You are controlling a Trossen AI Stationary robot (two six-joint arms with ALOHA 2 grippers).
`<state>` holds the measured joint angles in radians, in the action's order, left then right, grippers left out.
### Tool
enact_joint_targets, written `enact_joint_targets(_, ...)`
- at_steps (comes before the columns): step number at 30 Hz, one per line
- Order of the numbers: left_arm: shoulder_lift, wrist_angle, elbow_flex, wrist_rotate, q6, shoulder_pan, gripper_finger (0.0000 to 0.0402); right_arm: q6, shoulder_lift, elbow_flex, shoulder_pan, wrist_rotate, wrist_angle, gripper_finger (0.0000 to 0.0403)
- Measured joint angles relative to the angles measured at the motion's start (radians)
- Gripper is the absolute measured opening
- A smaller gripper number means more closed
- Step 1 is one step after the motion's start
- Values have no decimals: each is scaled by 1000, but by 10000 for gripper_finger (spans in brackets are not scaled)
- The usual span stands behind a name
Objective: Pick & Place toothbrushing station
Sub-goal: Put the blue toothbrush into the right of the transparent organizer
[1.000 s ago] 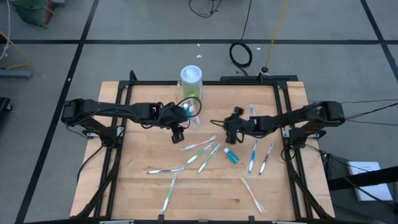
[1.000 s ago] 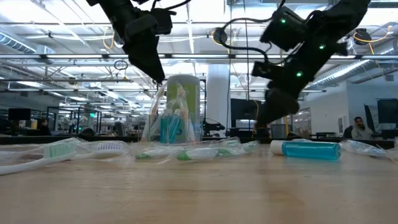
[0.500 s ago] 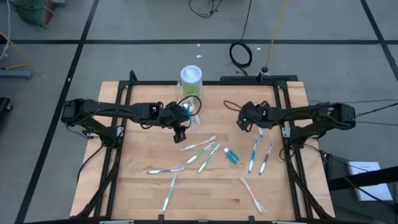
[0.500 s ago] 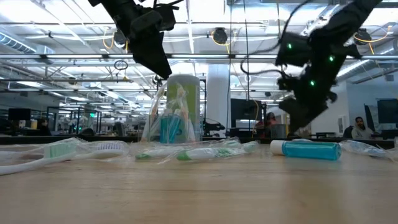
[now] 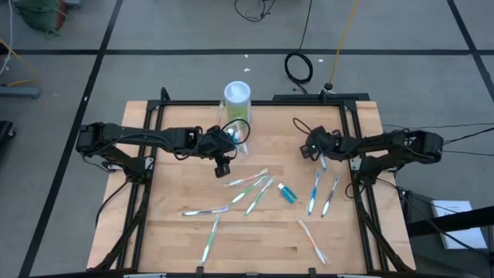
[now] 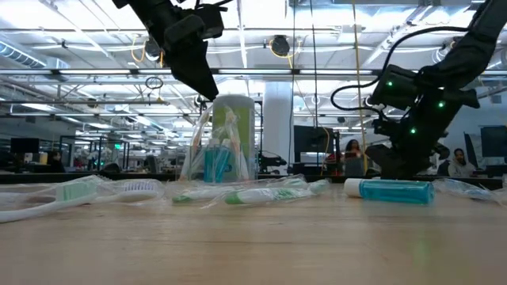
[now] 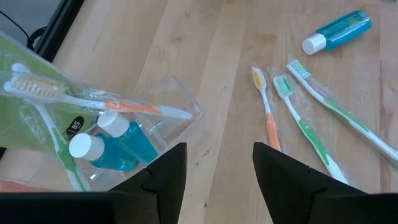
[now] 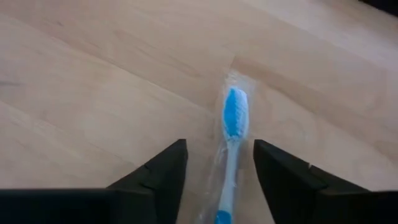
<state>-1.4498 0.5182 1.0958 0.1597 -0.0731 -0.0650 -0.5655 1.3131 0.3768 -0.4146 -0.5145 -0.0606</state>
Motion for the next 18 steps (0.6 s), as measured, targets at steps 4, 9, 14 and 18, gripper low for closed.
enact_joint_targets(4, 0, 0, 0, 0, 0, 0, 191, -6, 0, -28, 0, 7, 12, 113)
enact_joint_targets(9, 0, 0, 0, 0, -9, 0, 191, 7, 1, -35, 21, 32, 124, 27)
enact_joint_targets(14, 0, 4, 0, -8, -58, 3, 191, 104, -19, -37, 73, 158, 360, 19)
enact_joint_targets(18, 0, 24, 0, -27, -68, 6, 191, 157, -59, -38, 118, 228, 546, 14)
